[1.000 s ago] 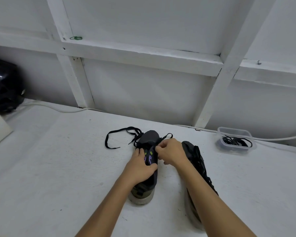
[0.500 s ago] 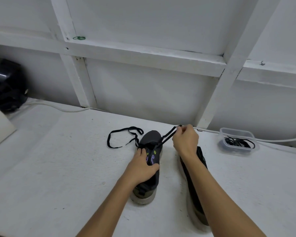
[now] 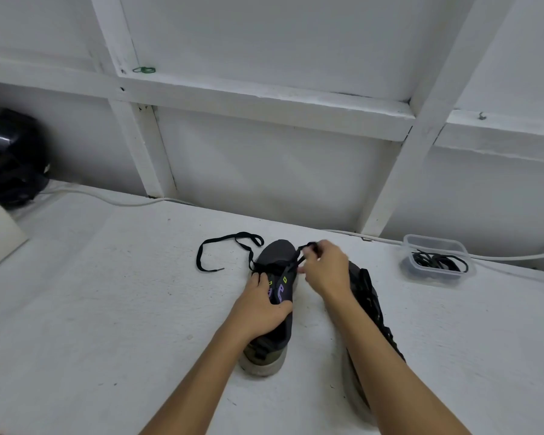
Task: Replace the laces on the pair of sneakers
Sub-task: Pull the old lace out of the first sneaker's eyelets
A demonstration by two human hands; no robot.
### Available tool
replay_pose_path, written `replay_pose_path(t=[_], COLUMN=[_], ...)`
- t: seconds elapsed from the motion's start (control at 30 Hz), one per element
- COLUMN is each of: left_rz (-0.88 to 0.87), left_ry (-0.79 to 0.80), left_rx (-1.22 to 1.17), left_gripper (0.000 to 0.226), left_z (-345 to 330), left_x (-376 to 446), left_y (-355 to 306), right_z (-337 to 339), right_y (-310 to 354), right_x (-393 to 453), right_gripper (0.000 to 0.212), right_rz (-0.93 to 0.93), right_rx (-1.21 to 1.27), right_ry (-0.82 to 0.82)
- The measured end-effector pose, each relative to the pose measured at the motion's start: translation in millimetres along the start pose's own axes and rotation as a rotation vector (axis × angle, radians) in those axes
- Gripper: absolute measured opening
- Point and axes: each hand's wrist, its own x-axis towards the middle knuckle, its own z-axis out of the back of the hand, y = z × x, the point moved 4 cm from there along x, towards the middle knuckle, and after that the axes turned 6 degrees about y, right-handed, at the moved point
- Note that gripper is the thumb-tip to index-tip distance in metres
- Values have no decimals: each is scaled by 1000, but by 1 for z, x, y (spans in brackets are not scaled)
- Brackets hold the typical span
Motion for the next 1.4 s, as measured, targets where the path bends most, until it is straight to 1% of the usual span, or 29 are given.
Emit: replay_pose_path(t=[0.07,0.1,0.13,0.17,0.27,0.3,0.37,0.43,0.5,0.53,0.6,0.67,0.7,0.73,0.77,0.8,0.87,0.9,0.93,1.03,1.07,1.13,1.17,1.23,1.3,1.4], left_rz=[4,5,5,6,12,14,15,19,20,15,15,21,20,17,14,13,17,16,11,-19,-30,-58,-69,-101,-133,-153], left_ry=[3,4,5,3,-1,-1,-3,-2,5,4,10,10,10,11,13,14,8,0,-9,-14,-10,-44,-92,-201,-233,-213], left_rx=[-3,-3,-3,-3,5,13,19,19,15,12,9,4,-2,-7,-10,-9,-1,-2,-7,-56,-86,-134,-138,-95,-29,-9], left_gripper=[96,96,96,95,95,95,94,94,95,95,96,97,97,97,97,98,97,96,94,86,79,55,40,25,20,18], left_z=[0,0,0,0,0,0,1,0,0,0,-1,0,0,0,0,0,1,2,3,6,8,16,21,33,40,43], left_x=[0,-1,-1,-1,0,1,1,2,1,2,1,0,0,0,0,0,0,-1,-1,-4,-6,-9,-8,-3,3,12], left_y=[1,2,2,2,2,2,2,2,1,1,1,2,2,3,2,2,2,1,1,-3,-4,-9,-10,-11,-13,-16], right_z=[18,26,30,29,7,-1,-11,-15,-13,-10,0,9,10,9,6,1,-9,-12,-14,-15,-16,-17,-18,-19,-20,-20], right_y=[4,5,5,4,-4,-6,-8,-7,-7,-8,-8,-6,-5,-4,-5,-6,-11,-12,-13,-14,-14,-14,-14,-15,-16,-19], right_x=[6,7,7,6,-6,-11,-16,-16,-12,-9,-2,0,0,-2,-4,-7,-14,-17,-17,-16,-16,-15,-15,-15,-16,-17], right_gripper=[14,16,19,22,39,39,30,24,22,20,16,14,14,15,18,23,25,23,20,7,8,14,15,16,16,16], right_rz=[-13,-32,-60,-98,-210,-211,-147,-65,-49,-64,-98,-101,-105,-118,-145,-180,-231,-219,-185,-89,-72,-64,-66,-69,-75,-90], right_rx=[164,239,278,256,121,104,52,-15,-28,24,168,225,233,236,229,214,177,153,131,58,32,19,23,25,22,28], right_ry=[-196,-258,-264,-206,115,183,214,194,160,116,-26,-156,-172,-145,-76,21,211,252,254,193,186,191,197,208,211,208])
